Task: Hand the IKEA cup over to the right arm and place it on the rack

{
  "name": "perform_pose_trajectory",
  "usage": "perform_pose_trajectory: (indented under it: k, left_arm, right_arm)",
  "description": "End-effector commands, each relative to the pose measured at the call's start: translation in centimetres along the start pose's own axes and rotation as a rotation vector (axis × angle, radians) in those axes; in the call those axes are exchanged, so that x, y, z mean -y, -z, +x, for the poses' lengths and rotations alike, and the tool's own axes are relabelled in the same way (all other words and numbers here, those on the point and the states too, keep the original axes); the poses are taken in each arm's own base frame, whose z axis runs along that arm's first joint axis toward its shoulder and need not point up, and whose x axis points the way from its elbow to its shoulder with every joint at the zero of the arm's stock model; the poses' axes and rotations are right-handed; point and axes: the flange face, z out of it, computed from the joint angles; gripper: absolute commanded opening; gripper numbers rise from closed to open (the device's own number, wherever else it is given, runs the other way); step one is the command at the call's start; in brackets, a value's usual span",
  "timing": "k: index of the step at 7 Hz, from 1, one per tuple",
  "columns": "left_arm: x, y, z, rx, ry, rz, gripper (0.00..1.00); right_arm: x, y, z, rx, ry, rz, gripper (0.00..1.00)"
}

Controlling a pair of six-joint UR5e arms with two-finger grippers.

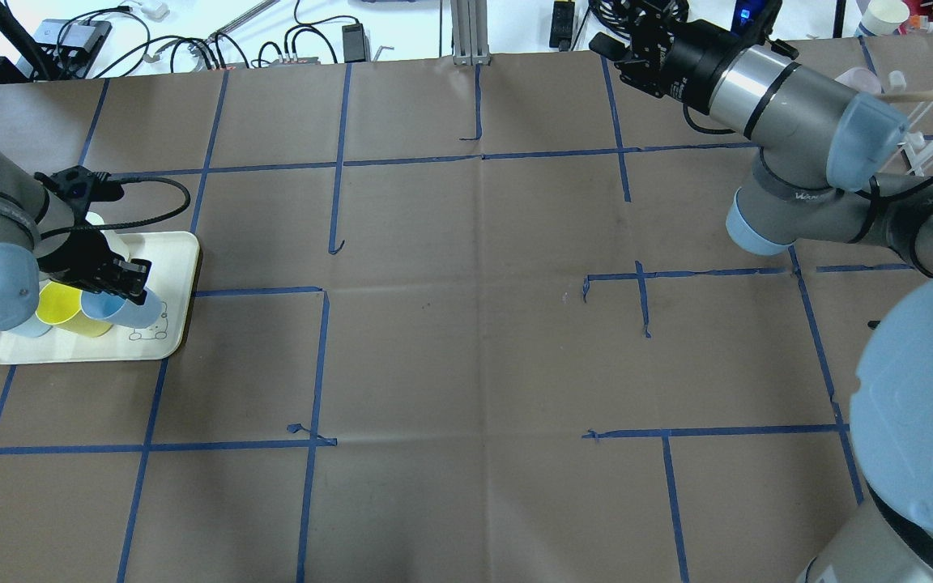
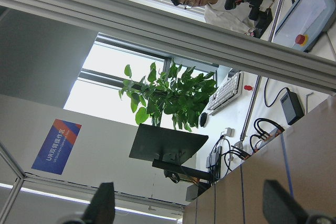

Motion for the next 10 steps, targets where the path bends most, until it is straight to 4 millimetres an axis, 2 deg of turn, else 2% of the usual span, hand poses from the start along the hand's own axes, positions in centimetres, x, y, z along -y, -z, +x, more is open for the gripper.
perform_pose_trajectory:
  k: [1,2,3,4,5,9,10]
  left_arm:
    - [2.2,7.9,-1.1,-0.017,-0.001,-0.031,0.0]
    - [3.3,10.6,-1.4,-0.018,-0.003,-0.03,0.0]
    - [4.2,12.3,-1.5,-0.015,-0.011,0.001,0.0]
    - [4.9,12.6,-1.0,-0.013,-0.04,0.023,0.0]
    - [6.0,13.0,0.2,-0.066,-0.109,0.119,0.0]
    - [9.4,11.7,2.8,-0.374,-0.237,0.397,0.0]
    - [10.0,12.1,3.4,-0.438,-0.268,0.469,0.0]
  right_arm:
    - [-0.2,0.0,-0.8,0.016,-0.057,0.004,1.0]
    - [-0.2,0.1,-0.7,0.016,-0.087,0.004,1.0]
    - [-0.3,0.0,-0.7,0.015,-0.089,0.004,1.0]
    - [-0.5,-0.2,-0.6,0.016,-0.087,0.001,1.0]
    - [-0.6,-0.3,-0.7,0.014,-0.083,0.019,1.0]
    - [-0.6,-0.2,-0.6,0.019,-0.072,0.04,1.0]
    - [-0.7,-0.1,-0.5,0.019,-0.071,0.04,1.0]
